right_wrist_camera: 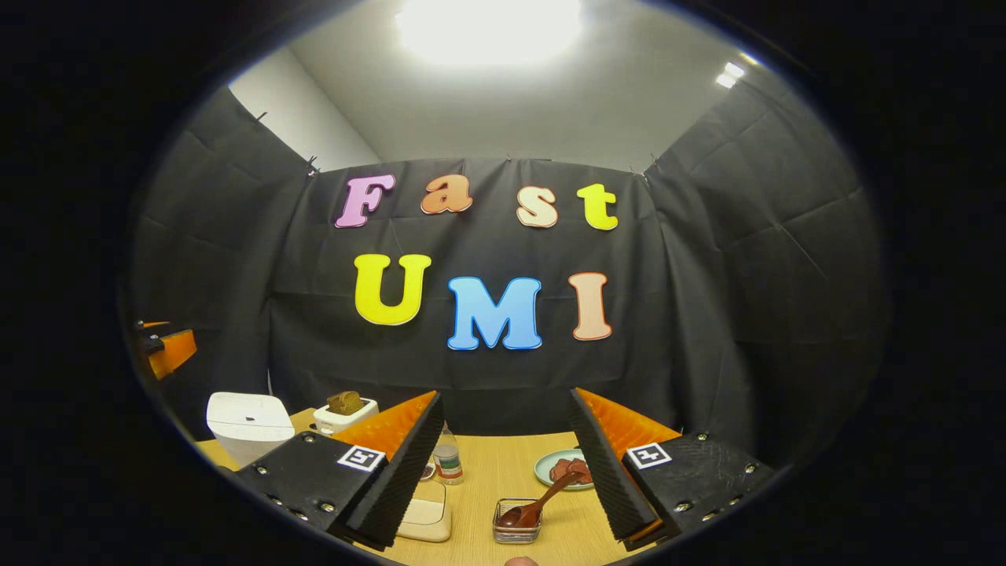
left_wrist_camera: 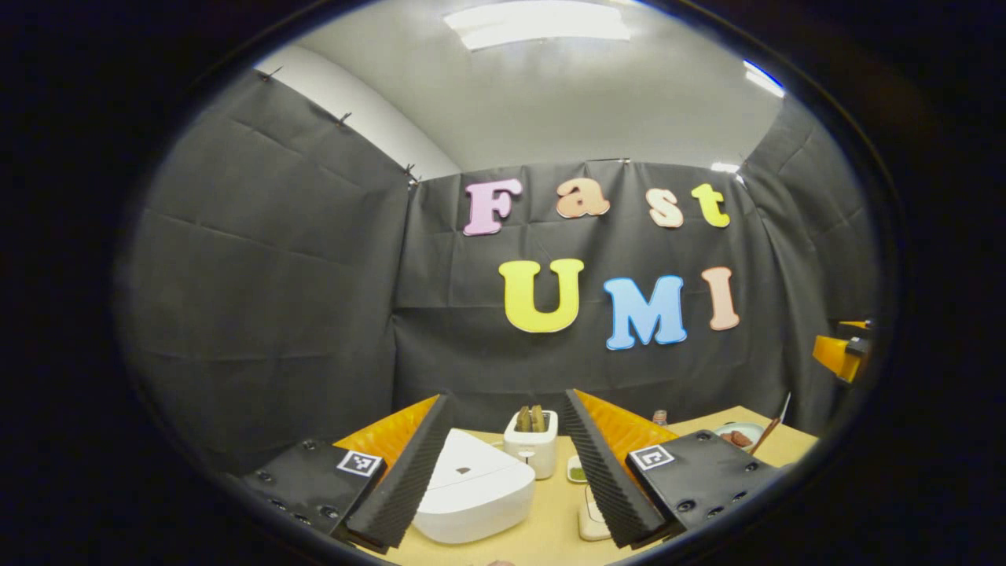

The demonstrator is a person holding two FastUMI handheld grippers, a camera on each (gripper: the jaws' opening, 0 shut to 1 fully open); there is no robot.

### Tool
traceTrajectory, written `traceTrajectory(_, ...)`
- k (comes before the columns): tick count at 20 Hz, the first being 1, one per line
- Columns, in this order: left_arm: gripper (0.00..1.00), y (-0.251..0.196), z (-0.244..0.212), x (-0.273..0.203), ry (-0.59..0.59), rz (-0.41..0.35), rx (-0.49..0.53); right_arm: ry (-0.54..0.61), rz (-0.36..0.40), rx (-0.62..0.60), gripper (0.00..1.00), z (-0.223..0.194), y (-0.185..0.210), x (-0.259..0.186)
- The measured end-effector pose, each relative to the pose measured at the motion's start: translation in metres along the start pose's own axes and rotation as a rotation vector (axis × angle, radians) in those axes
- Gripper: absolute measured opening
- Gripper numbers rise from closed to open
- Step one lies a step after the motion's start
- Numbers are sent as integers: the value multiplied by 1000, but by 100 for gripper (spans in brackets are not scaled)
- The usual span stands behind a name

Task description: Close the left gripper, press the button to open the rice cooker; take a wooden spoon from the chopstick holder with the right hand, scoop a spoonful of rice and pour it into the rice cooker, then put the wooden spoon back into the chopstick holder.

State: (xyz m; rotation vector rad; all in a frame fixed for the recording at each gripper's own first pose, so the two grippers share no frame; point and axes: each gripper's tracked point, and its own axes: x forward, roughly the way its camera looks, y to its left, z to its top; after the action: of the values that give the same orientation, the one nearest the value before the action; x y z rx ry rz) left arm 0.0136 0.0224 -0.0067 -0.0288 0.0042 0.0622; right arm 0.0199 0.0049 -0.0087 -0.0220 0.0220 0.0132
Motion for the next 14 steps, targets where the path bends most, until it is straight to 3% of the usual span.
traceTrajectory(4,98,-5,1,-1,-1,-16,4,-4,6,-5,96,0,5,-1)
traceTrajectory(7,89,-2,-1,-2,0,-17,25,8,9,-2,96,-5,7,-1)
traceTrajectory(9,74,-3,-2,-4,4,-31,21,14,10,2,96,-6,8,-2)
traceTrajectory(10,59,-5,-3,-3,7,-43,8,16,10,1,96,-6,9,-1)
traceTrajectory(13,41,0,-7,-1,18,-41,4,18,9,-2,96,-9,9,-4)
traceTrajectory(14,27,3,-10,-1,19,-40,5,21,10,-2,96,-9,10,-5)
